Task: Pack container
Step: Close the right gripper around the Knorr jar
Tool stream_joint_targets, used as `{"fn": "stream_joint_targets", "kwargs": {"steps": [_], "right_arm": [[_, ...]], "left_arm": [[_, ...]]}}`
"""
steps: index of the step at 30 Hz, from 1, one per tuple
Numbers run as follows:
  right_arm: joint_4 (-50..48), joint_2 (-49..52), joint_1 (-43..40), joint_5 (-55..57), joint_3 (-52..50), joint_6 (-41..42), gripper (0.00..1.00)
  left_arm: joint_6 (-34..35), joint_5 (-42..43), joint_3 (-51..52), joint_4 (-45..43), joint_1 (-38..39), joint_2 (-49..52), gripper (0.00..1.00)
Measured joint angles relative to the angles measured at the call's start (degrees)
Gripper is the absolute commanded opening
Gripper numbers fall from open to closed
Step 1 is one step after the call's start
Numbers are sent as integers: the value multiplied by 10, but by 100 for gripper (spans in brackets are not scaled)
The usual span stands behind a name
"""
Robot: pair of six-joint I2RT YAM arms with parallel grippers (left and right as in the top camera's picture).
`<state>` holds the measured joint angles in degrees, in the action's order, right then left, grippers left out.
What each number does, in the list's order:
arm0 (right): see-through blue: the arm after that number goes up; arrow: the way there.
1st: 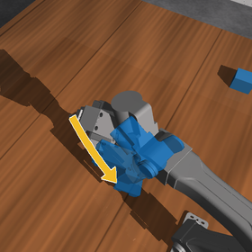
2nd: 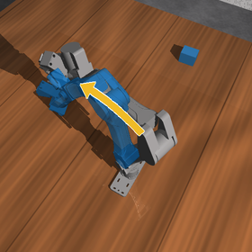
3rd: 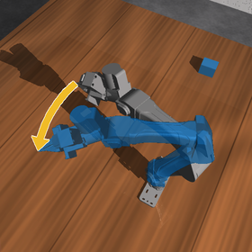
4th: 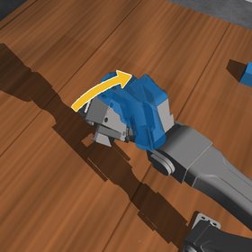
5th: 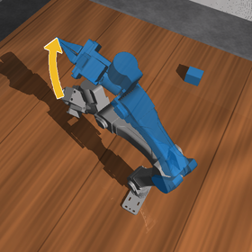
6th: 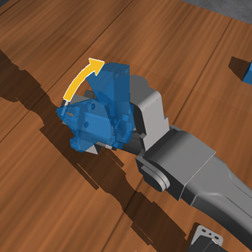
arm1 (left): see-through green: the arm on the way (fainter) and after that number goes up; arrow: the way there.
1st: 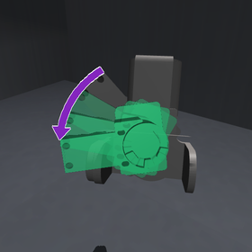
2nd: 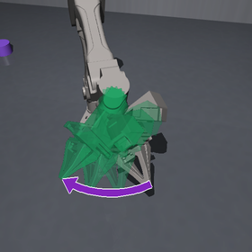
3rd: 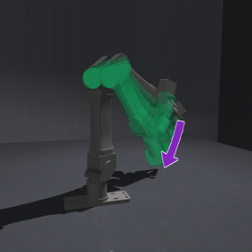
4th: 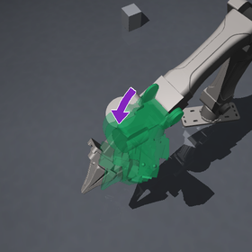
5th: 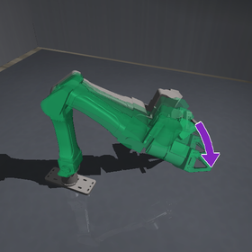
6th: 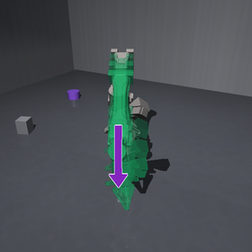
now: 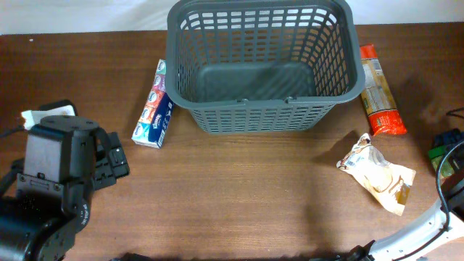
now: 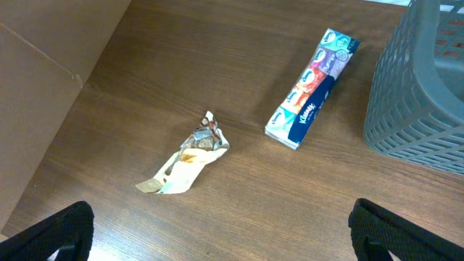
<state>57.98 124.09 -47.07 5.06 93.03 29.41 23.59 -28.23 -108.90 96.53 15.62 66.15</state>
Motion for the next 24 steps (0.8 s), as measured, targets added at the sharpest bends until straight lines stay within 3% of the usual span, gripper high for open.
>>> {"fn": "stream_joint_targets", "kwargs": {"steps": [24], "right_arm": [[-8,12,0,-2,-3,-1,100]], "left_arm": [[0,0,0,0,0,0,100]]}}
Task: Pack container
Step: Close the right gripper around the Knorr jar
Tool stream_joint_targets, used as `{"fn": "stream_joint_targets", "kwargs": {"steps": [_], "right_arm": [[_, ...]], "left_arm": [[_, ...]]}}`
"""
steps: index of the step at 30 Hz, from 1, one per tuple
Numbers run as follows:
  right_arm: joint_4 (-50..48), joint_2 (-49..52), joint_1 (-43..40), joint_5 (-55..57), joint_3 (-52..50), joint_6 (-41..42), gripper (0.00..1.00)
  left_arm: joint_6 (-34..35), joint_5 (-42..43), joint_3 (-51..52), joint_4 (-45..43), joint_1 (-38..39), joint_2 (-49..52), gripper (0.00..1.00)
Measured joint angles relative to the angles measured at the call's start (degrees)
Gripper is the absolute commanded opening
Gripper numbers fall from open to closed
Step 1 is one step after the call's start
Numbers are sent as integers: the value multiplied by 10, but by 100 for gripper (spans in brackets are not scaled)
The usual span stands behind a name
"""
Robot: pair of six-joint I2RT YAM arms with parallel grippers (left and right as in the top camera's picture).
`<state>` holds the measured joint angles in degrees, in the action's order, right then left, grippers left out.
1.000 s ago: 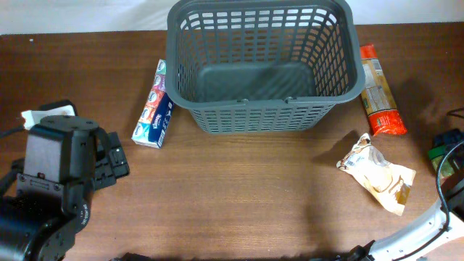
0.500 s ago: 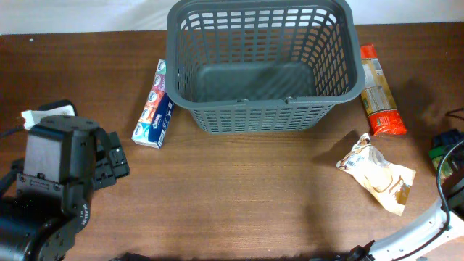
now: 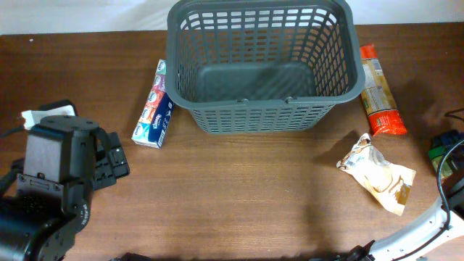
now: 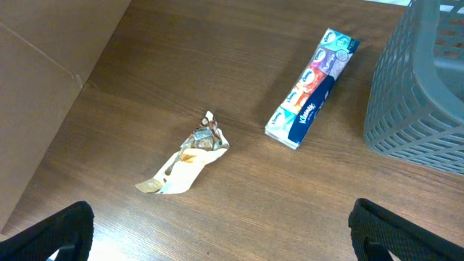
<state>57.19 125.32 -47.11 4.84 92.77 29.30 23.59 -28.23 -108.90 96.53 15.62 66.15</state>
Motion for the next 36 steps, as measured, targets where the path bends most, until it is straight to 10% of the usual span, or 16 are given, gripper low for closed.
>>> {"fn": "stream_joint_targets", "kwargs": {"steps": [14,23,36], "right_arm": [[-2,1,0,-2,0,-4,60],[-1,1,0,-2,0,-4,4],[51,14,0,-14,30,-4,4]], "left_arm": [[0,0,0,0,0,0,100],[0,0,0,0,0,0,100],[0,0,0,0,0,0,100]]}}
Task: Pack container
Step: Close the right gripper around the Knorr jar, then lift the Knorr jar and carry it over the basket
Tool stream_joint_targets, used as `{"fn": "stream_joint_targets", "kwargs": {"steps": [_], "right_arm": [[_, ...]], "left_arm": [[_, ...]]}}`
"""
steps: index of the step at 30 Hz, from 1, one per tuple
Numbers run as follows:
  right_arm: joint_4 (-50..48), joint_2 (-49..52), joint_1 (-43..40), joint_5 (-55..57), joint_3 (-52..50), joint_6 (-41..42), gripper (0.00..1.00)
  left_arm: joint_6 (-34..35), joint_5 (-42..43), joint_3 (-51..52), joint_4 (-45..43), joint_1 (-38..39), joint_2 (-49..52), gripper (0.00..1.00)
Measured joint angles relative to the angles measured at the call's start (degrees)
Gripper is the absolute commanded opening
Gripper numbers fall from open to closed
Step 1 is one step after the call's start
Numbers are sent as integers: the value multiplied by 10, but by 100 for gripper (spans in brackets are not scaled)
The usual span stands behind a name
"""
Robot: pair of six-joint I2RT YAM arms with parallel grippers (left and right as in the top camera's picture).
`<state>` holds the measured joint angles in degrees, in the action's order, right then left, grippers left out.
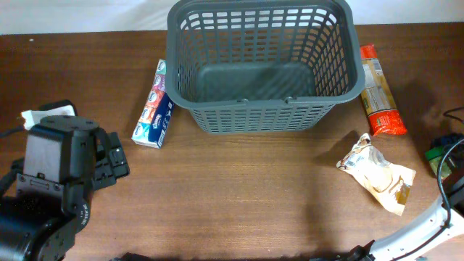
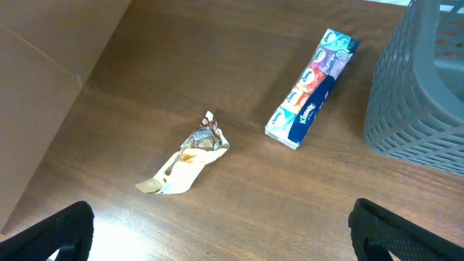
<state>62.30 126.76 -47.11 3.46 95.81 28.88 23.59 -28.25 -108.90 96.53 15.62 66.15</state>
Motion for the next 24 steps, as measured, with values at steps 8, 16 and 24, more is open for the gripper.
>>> {"fn": "stream_joint_targets", "kwargs": {"steps": [8,16,24], "right_arm": [[108,9,1,-8,149,0,4],[238,8,36,-40,391,0,4],[294,-4,177,-110,677,-22,4]], "left_arm": [[0,0,0,1,0,0,100],[0,0,0,1,0,0,99],[0,2,0,1,0,0,100]]}}
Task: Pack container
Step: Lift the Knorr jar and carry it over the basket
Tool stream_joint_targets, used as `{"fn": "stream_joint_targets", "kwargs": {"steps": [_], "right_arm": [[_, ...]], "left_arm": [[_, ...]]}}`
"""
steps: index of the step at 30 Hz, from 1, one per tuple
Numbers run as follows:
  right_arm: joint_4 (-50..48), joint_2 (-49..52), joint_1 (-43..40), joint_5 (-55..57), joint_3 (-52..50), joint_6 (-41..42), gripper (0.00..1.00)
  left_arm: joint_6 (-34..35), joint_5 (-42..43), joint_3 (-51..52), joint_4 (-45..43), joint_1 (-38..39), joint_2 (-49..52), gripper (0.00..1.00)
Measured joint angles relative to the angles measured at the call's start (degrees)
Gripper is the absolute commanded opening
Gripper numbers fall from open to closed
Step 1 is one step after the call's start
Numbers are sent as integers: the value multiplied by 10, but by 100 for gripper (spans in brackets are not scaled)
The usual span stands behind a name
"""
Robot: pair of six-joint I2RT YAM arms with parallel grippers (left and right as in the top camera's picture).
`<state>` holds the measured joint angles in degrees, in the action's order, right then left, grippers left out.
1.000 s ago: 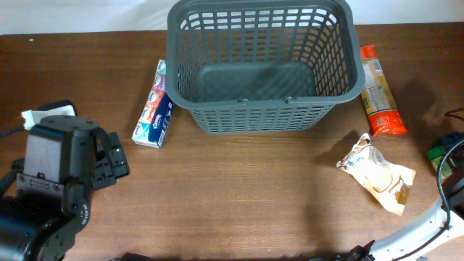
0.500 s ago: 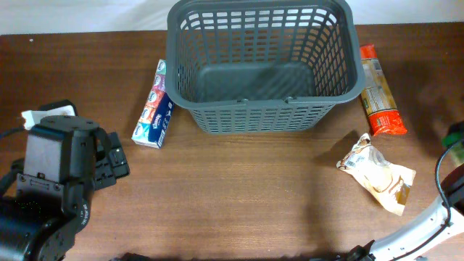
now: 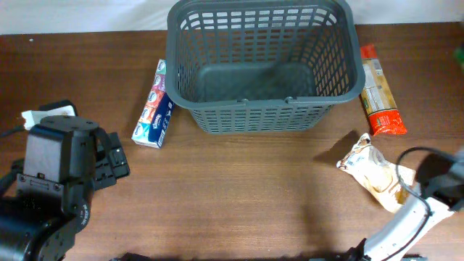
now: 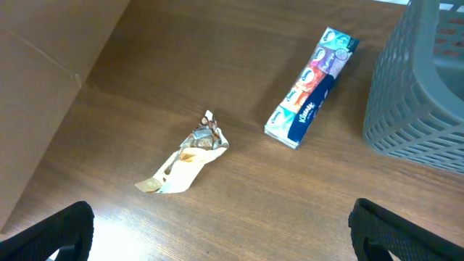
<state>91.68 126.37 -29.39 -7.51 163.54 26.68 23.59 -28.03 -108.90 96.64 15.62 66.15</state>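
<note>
The grey plastic basket point(image 3: 261, 65) stands with nothing in it at the back middle of the table. A Kleenex tissue pack point(image 3: 154, 105) point(image 4: 310, 90) lies just left of it. A small crumpled wrapper point(image 4: 185, 156) lies on the wood ahead of my left gripper point(image 4: 221, 232), which is open and holds nothing. An orange-red packet point(image 3: 378, 90) lies right of the basket. A cream snack bag point(image 3: 377, 174) lies at the front right. My right arm point(image 3: 424, 199) reaches in beside that bag; its fingers do not show.
The left arm's black body point(image 3: 58, 181) covers the front left of the table point(image 3: 246, 188) and part of the small wrapper. A cable loops over the cream bag's right end. A green speck point(image 3: 460, 52) shows at the right edge.
The right arm's white link and dark joint now stand further in over the table, beside the cream bag. The green bit at the right edge now shows higher up. The left arm is unmoved.
At every earlier moment the left gripper hung open over the small wrapper and the tissue pack, and the basket held nothing. The right arm stayed at the right edge with small shifts. Now it has come in next to the cream bag.
</note>
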Motion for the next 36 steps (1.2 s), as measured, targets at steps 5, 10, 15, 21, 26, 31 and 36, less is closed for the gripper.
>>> {"fn": "stream_joint_targets", "kwargs": {"steps": [5,10,15,21,26,31,36], "right_arm": [[3,-13,110,-33,120,-30,4],[6,-30,235,-45,155,-122,4],[23,-31,334,-47,152,-219,4],[22,-31,389,-23,117,-276,4],[-10,-31,399,28,42,-267,4],[-52,-30,399,53,-59,-242,4],[-85,-29,399,62,-155,-204,4]], "left_arm": [[0,0,0,0,0,0,100],[0,0,0,0,0,0,100],[0,0,0,0,0,0,100],[0,0,0,0,0,0,100],[0,0,0,0,0,0,100],[0,0,0,0,0,0,100],[0,0,0,0,0,0,100]]}}
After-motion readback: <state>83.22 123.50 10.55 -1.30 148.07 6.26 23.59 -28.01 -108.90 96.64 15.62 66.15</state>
